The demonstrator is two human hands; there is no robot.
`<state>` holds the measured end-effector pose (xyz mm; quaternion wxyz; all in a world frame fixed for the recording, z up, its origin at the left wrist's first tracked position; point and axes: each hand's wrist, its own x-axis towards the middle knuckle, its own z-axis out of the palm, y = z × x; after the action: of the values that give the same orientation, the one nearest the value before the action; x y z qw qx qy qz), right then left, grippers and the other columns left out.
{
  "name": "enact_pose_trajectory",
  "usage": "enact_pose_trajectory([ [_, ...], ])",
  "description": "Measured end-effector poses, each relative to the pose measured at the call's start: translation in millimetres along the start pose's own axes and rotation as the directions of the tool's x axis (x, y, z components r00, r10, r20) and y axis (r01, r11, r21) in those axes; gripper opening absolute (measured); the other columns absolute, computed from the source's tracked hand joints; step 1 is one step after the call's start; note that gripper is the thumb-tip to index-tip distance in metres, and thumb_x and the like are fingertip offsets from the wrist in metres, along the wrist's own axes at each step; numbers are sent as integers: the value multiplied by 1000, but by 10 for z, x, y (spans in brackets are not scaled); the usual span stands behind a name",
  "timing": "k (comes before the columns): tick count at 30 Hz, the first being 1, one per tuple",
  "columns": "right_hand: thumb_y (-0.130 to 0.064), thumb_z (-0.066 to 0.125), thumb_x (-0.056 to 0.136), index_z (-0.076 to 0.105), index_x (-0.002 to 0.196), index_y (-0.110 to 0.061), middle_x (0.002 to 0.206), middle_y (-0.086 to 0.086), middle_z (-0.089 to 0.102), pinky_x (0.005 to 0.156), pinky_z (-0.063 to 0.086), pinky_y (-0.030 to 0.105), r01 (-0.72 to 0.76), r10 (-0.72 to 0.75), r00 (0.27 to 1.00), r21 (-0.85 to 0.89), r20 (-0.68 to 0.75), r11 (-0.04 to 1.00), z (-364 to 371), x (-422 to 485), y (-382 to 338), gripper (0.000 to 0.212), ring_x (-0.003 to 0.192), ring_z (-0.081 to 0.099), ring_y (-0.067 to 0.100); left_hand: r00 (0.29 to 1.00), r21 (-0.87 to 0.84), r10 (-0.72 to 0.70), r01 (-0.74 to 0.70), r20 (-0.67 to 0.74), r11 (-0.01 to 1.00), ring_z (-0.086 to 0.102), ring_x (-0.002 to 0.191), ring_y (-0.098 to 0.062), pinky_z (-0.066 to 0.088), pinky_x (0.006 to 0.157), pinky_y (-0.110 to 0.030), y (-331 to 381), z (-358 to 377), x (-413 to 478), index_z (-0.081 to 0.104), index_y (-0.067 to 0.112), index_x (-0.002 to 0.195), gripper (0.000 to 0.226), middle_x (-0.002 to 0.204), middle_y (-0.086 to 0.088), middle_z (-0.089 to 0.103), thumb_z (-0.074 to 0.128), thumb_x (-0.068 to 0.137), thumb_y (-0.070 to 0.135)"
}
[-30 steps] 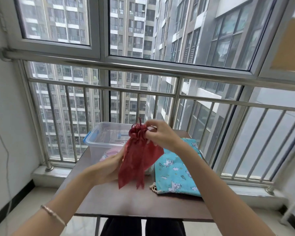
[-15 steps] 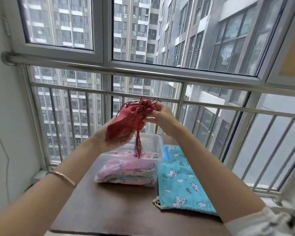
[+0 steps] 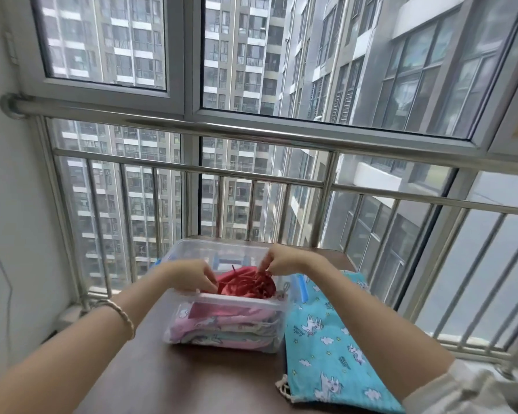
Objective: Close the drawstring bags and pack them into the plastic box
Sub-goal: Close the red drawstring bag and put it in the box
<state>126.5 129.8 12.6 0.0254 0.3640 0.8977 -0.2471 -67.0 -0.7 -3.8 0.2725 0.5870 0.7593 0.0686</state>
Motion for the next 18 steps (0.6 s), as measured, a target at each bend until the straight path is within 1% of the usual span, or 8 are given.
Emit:
enact_pose_trajectory([
  [2,-10,50,86,69,83,0,79,15,66,68,45,30,-6,5,999,-24,-48,1000,10,38,-87,22,68,49,18,998,256,-65,59,18,965,62,86,-14,52,69,-20,72,19,94,68,18,113,30,100,3,67,61,88,33],
  [3,-19,51,88,64,71,-5,66,11,58,63,42,32,9,-12,997,-35,-82,999,16,60,-150,26,60,43,18,998,360,-59,67,-32,930,61,86,-17,52,69,-22,125,35,131,67,16,112,31,102,0,66,64,85,31],
  [5,-34,54,90,58,67,-11,63,0,52,59,47,33,37,-50,995,-149,-81,988,59,98,-309,32,56,46,16,988,464,42,32,-149,885,57,86,-17,50,71,-25,217,69,243,64,18,114,36,106,-2,61,70,79,24],
  [7,-30,63,85,65,85,-9,76,2,61,71,57,36,22,-20,1000,-346,11,938,148,158,-420,21,71,60,20,986,432,121,-60,-114,900,54,93,-18,50,78,-29,276,105,339,56,29,121,46,113,0,51,68,78,19],
  [9,-20,67,78,65,106,-12,96,5,65,79,57,38,-1,89,985,-509,149,861,262,239,-432,29,85,64,24,991,475,122,-132,53,870,54,106,-23,49,91,-37,303,129,427,46,35,132,51,124,-1,51,59,84,22],
  [12,-17,56,83,56,128,-18,116,6,60,87,54,41,21,197,936,-605,291,796,399,338,-357,45,99,62,27,967,629,-65,-109,247,769,48,123,-28,41,95,-34,336,224,523,26,33,147,54,143,-5,43,39,97,19],
  [16,-18,41,98,50,135,-15,111,7,55,70,46,34,42,180,936,-604,303,796,529,310,-341,38,90,54,26,954,710,-153,-81,259,700,38,133,-26,35,104,-38,297,286,556,15,44,149,49,151,0,33,24,101,47],
  [18,-15,41,97,52,132,-12,107,9,56,69,45,34,43,167,942,-598,292,800,551,319,-332,36,87,54,26,950,686,-139,-95,278,722,41,130,-27,38,98,-35,343,264,527,17,40,149,50,150,-1,34,31,101,39],
])
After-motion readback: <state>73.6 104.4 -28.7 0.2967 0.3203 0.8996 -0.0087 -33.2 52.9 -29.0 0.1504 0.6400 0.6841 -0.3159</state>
